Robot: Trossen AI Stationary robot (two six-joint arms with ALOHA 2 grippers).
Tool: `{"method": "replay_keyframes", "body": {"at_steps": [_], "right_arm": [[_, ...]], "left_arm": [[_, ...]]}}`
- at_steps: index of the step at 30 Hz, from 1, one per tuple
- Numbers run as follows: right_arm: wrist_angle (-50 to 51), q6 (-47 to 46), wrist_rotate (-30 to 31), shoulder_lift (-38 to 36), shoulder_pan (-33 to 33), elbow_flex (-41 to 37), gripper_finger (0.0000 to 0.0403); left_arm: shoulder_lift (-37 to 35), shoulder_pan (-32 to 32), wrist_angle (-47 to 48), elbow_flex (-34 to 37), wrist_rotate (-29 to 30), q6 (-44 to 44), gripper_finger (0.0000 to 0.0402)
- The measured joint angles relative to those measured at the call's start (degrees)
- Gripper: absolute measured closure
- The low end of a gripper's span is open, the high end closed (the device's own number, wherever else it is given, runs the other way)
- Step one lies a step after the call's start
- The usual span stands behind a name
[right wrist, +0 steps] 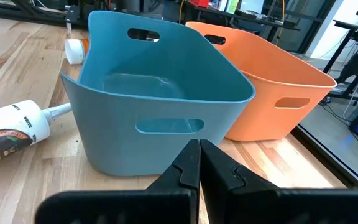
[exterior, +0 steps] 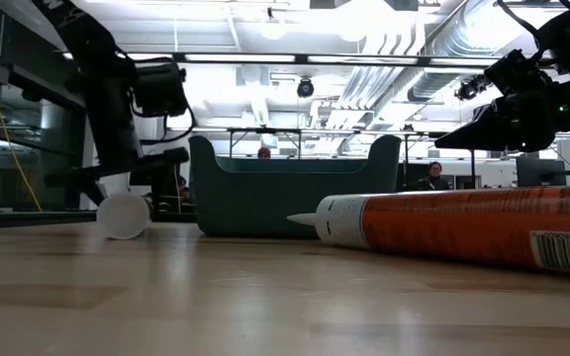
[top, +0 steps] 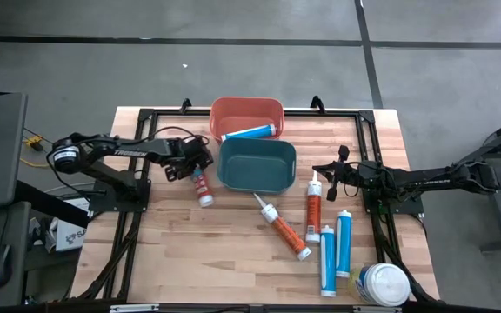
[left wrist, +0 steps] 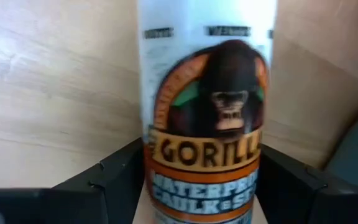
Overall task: Pick & place silicon tubes, Sealant and Lysol wipes
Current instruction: Put the top left orange sealant into the blue bin
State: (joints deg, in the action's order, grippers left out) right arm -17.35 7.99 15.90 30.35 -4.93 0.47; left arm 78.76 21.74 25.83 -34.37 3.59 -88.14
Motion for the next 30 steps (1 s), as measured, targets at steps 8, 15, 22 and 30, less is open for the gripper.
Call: {"method": "replay_keyframes", "body": {"at_steps": [8, 15, 22, 30], "right_arm": [[0.00, 0.00, 0.00, 0.00, 0.00, 0.00, 0.0402], [0.00, -0.02, 0.00, 0.00, 0.00, 0.00, 0.0402], [0.00, 0.00, 0.00, 0.00, 0.00, 0.00, 0.0402], [-0.01, -0.01, 0.00, 0.00, 0.00, 0.01, 0.0402]], "left_arm": [[0.04, 0.02, 1.04, 1.18, -2.12, 4.08, 0.0143], [-0.07, -0.67, 1.62, 2.76, -3.96, 5.77, 0.0193], [-0.09, -0.83, 3.96, 2.82, -5.30, 7.28, 0.0201], [-0.13, -0.87, 11.43, 2.62, -10.23, 11.41, 0.0199]]}}
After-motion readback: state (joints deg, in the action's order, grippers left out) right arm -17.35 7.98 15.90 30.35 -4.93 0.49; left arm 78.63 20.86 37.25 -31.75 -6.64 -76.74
